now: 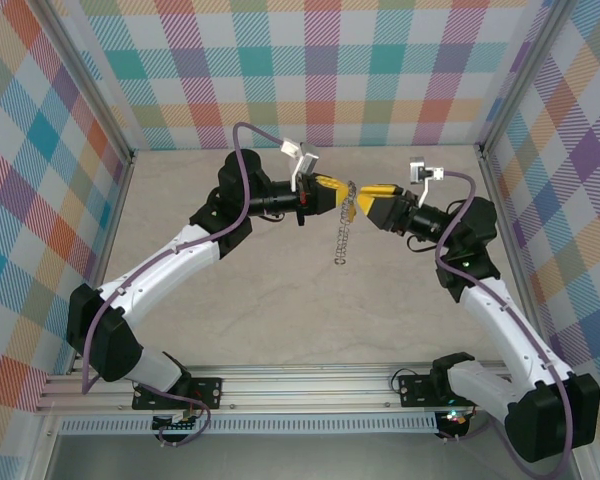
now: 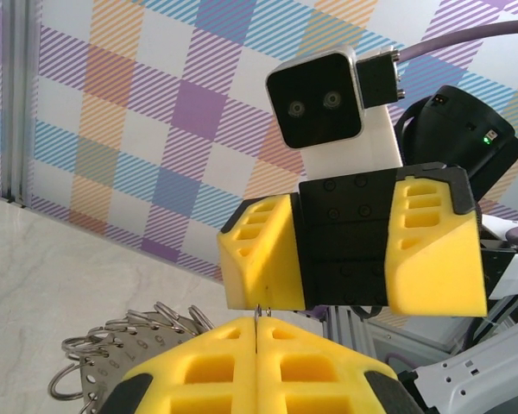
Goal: Put the keys on the keyring
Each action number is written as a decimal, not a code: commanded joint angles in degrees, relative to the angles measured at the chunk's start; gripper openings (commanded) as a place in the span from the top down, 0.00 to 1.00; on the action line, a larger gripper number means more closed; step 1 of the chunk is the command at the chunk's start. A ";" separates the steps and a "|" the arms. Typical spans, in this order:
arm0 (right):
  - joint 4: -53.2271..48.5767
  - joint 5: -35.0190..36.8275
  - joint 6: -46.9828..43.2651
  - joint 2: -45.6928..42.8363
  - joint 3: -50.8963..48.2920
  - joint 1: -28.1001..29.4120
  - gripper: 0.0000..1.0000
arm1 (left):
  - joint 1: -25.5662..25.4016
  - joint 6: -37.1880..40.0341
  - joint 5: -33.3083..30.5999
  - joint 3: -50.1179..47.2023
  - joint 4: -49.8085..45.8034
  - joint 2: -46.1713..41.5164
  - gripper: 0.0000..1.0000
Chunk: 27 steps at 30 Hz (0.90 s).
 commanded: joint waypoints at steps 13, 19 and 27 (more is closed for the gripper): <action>6.61 -1.78 1.98 4.65 2.94 0.96 0.60 | -0.43 0.02 1.26 0.57 2.41 -0.68 1.00; 5.42 -2.08 1.49 3.31 2.24 1.19 0.70 | -0.43 0.10 0.86 0.52 2.50 -0.51 1.00; 3.88 -2.03 0.89 1.70 1.14 1.27 0.64 | -0.43 -0.16 0.43 0.61 2.94 -0.13 1.00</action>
